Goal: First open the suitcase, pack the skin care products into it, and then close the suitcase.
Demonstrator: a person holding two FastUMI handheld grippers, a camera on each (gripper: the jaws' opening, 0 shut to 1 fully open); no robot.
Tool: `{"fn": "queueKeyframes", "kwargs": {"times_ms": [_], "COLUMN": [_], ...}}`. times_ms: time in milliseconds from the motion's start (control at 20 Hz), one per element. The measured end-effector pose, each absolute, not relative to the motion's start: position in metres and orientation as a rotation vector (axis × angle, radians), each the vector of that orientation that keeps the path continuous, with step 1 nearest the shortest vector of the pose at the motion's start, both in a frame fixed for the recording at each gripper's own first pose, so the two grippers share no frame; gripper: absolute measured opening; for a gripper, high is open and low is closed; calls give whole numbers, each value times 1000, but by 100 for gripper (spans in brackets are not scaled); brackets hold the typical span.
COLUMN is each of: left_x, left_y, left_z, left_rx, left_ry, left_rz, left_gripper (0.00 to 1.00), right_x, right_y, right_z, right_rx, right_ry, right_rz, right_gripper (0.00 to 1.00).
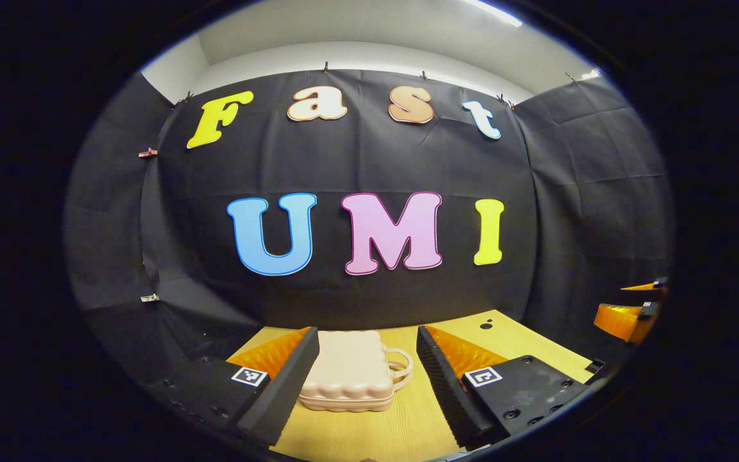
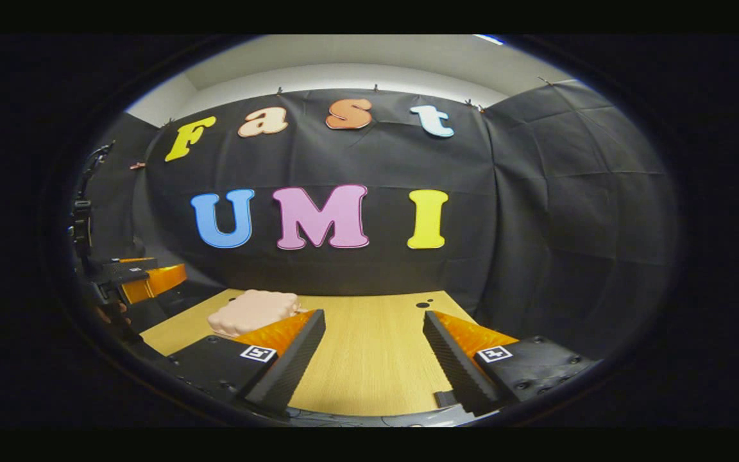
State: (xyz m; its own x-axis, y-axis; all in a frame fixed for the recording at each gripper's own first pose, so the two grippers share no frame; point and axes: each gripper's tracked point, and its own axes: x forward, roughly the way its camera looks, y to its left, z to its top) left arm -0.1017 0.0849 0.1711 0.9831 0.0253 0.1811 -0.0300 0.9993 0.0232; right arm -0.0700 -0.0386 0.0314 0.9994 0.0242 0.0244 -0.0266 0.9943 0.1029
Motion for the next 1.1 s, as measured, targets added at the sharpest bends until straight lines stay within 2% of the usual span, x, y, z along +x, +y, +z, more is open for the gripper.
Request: {"fn": "queueKeyframes", "kwargs": {"times_ms": [200, 450, 500, 550, 1100], "left_x": [-89, -90, -87, -84, -72], "left_y": [70, 59, 56, 53, 61], "left_z": [177, 181, 180, 181, 166], "left_rx": [-20, -6, -7, -10, 37], "left_ry": [-176, -176, -177, -175, -125], "left_rz": [108, 170, 167, 163, 121], "left_gripper": [96, 96, 100, 96, 96], "right_x": [-36, -21, -18, -16, -8], "right_y": [-45, -66, -68, -72, -61], "right_z": [36, 32, 32, 35, 22], "right_rx": [77, 90, 88, 84, 108], "right_ry": [-51, -29, -29, -38, 3], "right_rz": [93, 136, 138, 131, 117], "right_gripper": [97, 97, 97, 97, 97]}}
